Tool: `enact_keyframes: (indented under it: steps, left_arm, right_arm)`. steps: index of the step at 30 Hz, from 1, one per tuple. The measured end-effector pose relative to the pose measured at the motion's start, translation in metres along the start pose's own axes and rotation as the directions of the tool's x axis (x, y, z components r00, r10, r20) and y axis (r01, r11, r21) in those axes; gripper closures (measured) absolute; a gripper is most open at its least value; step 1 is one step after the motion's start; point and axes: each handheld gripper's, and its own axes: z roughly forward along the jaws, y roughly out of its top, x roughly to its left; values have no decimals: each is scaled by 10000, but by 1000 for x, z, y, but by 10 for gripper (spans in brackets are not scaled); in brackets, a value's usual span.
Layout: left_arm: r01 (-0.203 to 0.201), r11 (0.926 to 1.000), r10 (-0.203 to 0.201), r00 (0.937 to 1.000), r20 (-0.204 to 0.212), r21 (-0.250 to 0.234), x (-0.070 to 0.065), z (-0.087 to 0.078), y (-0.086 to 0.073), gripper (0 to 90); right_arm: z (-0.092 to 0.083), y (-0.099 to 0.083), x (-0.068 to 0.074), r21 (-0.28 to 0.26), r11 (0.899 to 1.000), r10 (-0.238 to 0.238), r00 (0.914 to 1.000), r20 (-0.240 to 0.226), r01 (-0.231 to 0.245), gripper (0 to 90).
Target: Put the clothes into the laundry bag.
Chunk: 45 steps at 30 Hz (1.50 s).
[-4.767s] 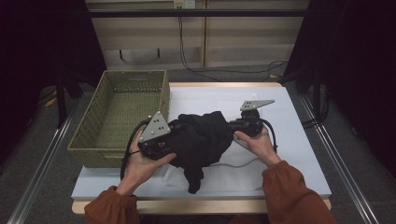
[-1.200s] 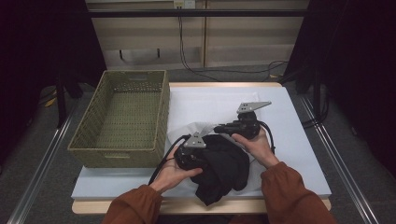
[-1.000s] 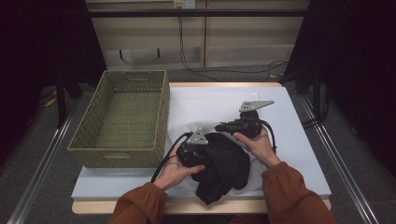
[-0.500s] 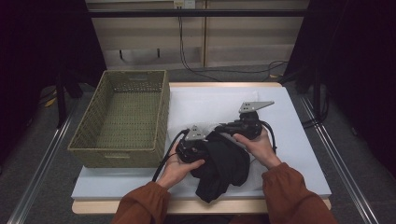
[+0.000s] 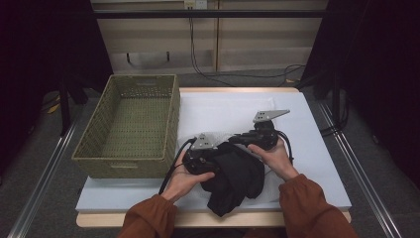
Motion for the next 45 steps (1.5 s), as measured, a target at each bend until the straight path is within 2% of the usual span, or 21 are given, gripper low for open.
enact_keyframes:
  steps: [1,5,8,14,18,19,22,24,28,30,33,34,36,37,38,39,40,41,42,45]
  left_arm:
    - [-1,10000,2,9999,-108,20,-1,-3,0,418]
    - [-7,9999,6,10000,-68,-102,-5,-12,-2,339]
    - [-95,10000,94,9999,-99,-11,-8,-19,-4,291]
    - [-352,9994,351,9993,150,51,-18,-35,-6,221]
    - [-705,9970,691,9967,417,331,-26,-42,-11,191]
    - [-705,9970,691,9967,417,331,-26,-42,-11,186]
    - [-920,9945,868,9914,976,498,-34,-38,-18,154]
    - [-986,9938,931,9906,1002,513,-38,-32,-17,136]
    - [-995,9932,933,9908,984,599,-38,-20,-14,119]
    - [-1104,9909,1041,9912,816,767,-38,-11,-12,119]
    - [-1004,9910,945,9932,680,887,-33,0,-12,159]
    - [-1072,9889,1024,9934,512,1033,-31,2,-12,190]
    - [-1064,9848,1049,9943,182,1374,-29,8,-14,328]
    - [-1064,9848,1049,9943,182,1374,-29,8,-14,411]
    - [-1216,9787,1240,9923,-39,1656,-23,10,-15,517]
    - [-1035,9814,1054,9944,-34,1614,-20,10,-14,579]
    - [-1035,9814,1054,9944,-34,1614,-20,10,-14,641]
    - [-786,9878,792,9969,7,1342,-18,10,-13,641]
    - [-575,9910,569,9983,86,1209,-14,7,-10,731]
    - [-222,9965,220,9998,27,810,-10,4,-2,781]
  right_arm:
    - [0,0,0,-5,10000,10,10000,-1,-10,887]
    - [-1,0,-1,-17,10000,12,10000,18,-12,887]
    - [-1,0,-1,-10,10000,21,10000,28,-21,887]
    - [-2,0,-1,-34,10000,22,10000,32,-22,887]
    - [-1,0,-1,-34,10000,25,10000,29,-25,887]
    - [-1,0,-1,-34,10000,25,10000,29,-25,887]
    - [-1,0,-2,-32,10000,30,10000,24,-30,887]
    - [-1,0,-2,-34,10000,46,10000,13,-46,886]
    - [0,1,-1,-17,10000,35,10000,-9,-35,887]
    - [0,1,-1,5,10000,53,10000,-11,-53,886]
    - [1,0,-2,-4,10000,38,10000,17,-38,887]
    - [1,0,-2,8,10000,7,10000,-10,-7,886]
    - [1,0,-1,13,10000,15,10000,-24,-15,886]
    - [1,0,-1,5,10000,6,10000,-28,-6,887]
    - [1,0,-1,-5,10000,15,10000,-18,-15,887]
    - [1,0,-1,-2,10000,10,10000,-16,-10,887]
    - [1,0,-1,-2,10000,10,10000,-16,-10,887]
    - [1,0,-1,-13,10000,-12,10000,-21,11,887]
    - [1,1,-1,19,10000,20,10000,-49,-20,887]
    - [1,1,0,8,10000,24,10000,-54,-24,887]
